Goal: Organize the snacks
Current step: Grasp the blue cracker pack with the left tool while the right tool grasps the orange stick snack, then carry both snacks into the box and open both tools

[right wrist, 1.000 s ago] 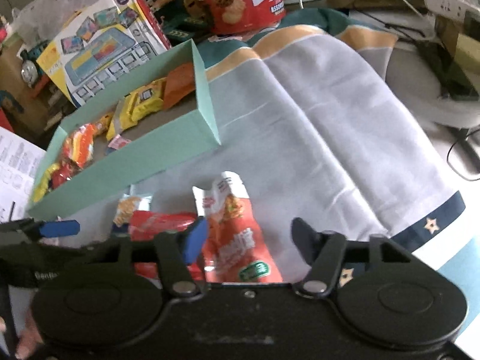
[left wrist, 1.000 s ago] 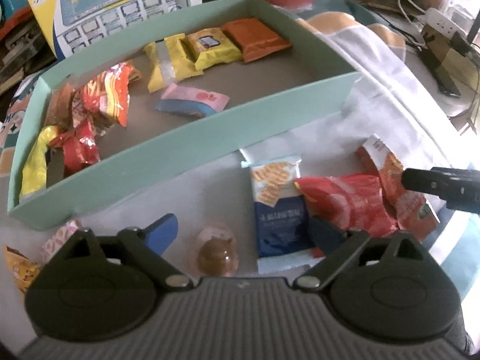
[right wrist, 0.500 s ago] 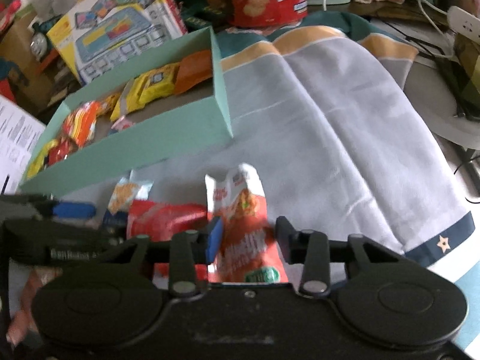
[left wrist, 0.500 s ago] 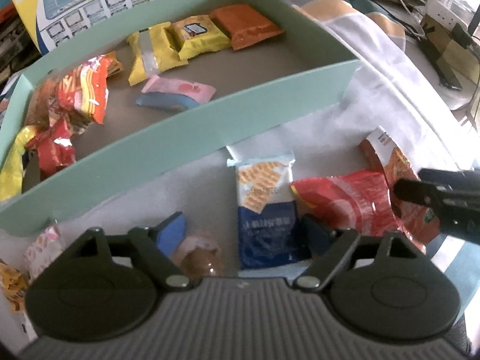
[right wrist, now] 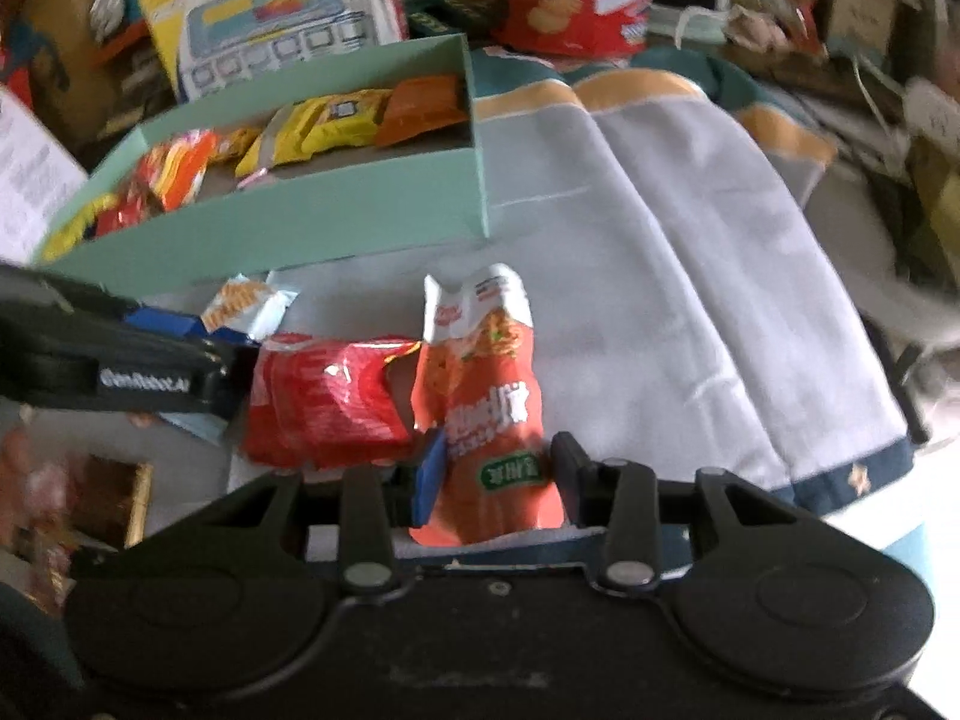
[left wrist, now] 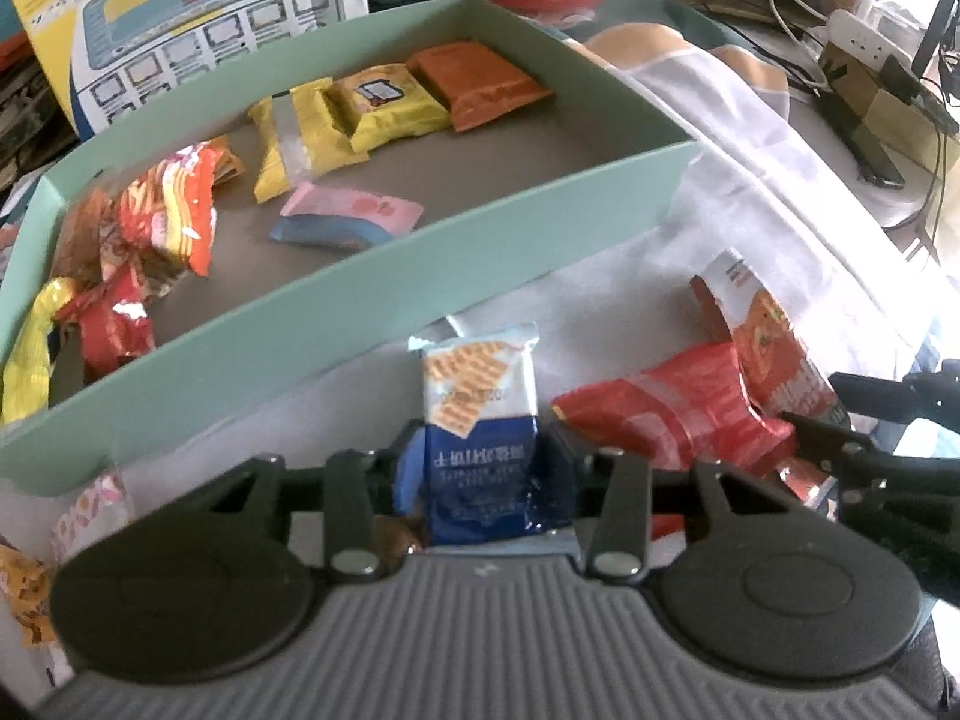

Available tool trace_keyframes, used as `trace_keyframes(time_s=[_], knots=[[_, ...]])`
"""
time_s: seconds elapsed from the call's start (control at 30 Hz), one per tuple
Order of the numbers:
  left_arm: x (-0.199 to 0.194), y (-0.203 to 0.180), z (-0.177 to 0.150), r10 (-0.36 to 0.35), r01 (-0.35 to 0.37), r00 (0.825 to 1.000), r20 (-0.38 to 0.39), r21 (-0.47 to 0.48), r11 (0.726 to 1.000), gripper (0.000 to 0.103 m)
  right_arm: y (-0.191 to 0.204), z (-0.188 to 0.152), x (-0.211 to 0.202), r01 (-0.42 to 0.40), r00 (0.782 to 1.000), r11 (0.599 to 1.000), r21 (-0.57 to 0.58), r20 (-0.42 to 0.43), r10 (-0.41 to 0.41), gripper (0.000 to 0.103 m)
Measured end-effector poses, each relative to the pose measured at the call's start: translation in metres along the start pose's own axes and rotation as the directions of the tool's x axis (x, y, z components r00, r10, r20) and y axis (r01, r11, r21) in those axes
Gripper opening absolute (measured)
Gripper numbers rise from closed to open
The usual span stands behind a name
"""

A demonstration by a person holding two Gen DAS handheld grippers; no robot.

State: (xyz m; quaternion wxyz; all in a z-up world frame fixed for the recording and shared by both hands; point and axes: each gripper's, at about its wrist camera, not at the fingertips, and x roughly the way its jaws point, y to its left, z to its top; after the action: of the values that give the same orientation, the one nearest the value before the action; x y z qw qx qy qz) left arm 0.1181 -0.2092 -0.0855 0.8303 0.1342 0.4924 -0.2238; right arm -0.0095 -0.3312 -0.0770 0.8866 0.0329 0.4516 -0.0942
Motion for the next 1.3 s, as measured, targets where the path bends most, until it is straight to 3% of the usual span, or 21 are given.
trace_keyframes(time_s=[0.07, 0.13, 0.33, 0.5, 0.63, 0.73, 0.87, 1.0, 1.07, 1.13, 1.2, 1.3], knots=[[-0.002, 0.003, -0.001, -0.002, 0.002, 1.000, 0.001, -0.011, 1.000, 0.040, 0.007, 0.004, 0.001, -0.011, 1.000, 1.000, -0.018, -0.009, 0.011, 0.024], [-0.004, 0.007, -0.003, -0.007, 0.007, 1.000, -0.002, -0.036, 0.999, 0.038, 0.002, 0.009, 0.000, -0.068, 0.997, 0.997, 0.049, -0.026, 0.069, 0.019], [-0.014, 0.018, -0.010, -0.012, 0.011, 1.000, -0.007, -0.066, 0.998, 0.036, -0.018, 0.005, -0.004, -0.152, 0.986, 0.961, 0.232, -0.036, 0.165, 0.015], [-0.023, 0.022, -0.013, -0.020, 0.021, 1.000, 0.006, -0.073, 0.997, 0.032, -0.026, 0.002, -0.015, -0.161, 0.985, 0.952, 0.261, -0.009, 0.170, 0.015], [-0.035, 0.022, -0.013, -0.027, 0.029, 0.999, 0.031, -0.074, 0.997, 0.017, -0.033, 0.004, -0.022, -0.163, 0.986, 0.947, 0.277, 0.017, 0.165, 0.014], [-0.037, 0.021, -0.013, -0.025, 0.027, 0.999, 0.031, -0.058, 0.998, 0.017, -0.032, 0.007, -0.025, -0.150, 0.989, 0.958, 0.246, 0.021, 0.149, 0.014], [-0.037, 0.023, -0.016, -0.030, 0.032, 0.999, 0.032, -0.065, 0.997, 0.018, -0.029, 0.001, -0.011, -0.133, 0.989, 0.964, 0.229, -0.035, 0.145, 0.014], [-0.028, 0.025, -0.019, -0.038, 0.038, 0.999, -0.002, -0.066, 0.997, 0.035, -0.031, -0.002, -0.004, -0.101, 0.992, 0.968, 0.228, -0.053, 0.116, 0.029], [-0.025, 0.025, -0.019, -0.035, 0.035, 0.999, -0.010, -0.062, 0.997, 0.038, -0.031, 0.000, 0.000, -0.098, 0.992, 0.967, 0.236, -0.054, 0.114, 0.032], [-0.022, 0.022, -0.017, -0.032, 0.031, 0.999, -0.024, -0.054, 0.998, 0.042, -0.027, 0.003, 0.002, -0.089, 0.993, 0.971, 0.224, -0.055, 0.104, 0.049], [-0.016, 0.019, -0.016, -0.028, 0.026, 0.999, -0.041, -0.043, 0.999, 0.046, -0.019, 0.006, 0.005, -0.073, 0.995, 0.980, 0.187, -0.046, 0.083, 0.057], [-0.009, 0.012, -0.014, 0.005, -0.005, 0.999, -0.045, -0.016, 1.000, 0.053, -0.006, 0.007, 0.011, -0.045, 0.997, 0.990, 0.133, -0.051, 0.052, 0.059]])
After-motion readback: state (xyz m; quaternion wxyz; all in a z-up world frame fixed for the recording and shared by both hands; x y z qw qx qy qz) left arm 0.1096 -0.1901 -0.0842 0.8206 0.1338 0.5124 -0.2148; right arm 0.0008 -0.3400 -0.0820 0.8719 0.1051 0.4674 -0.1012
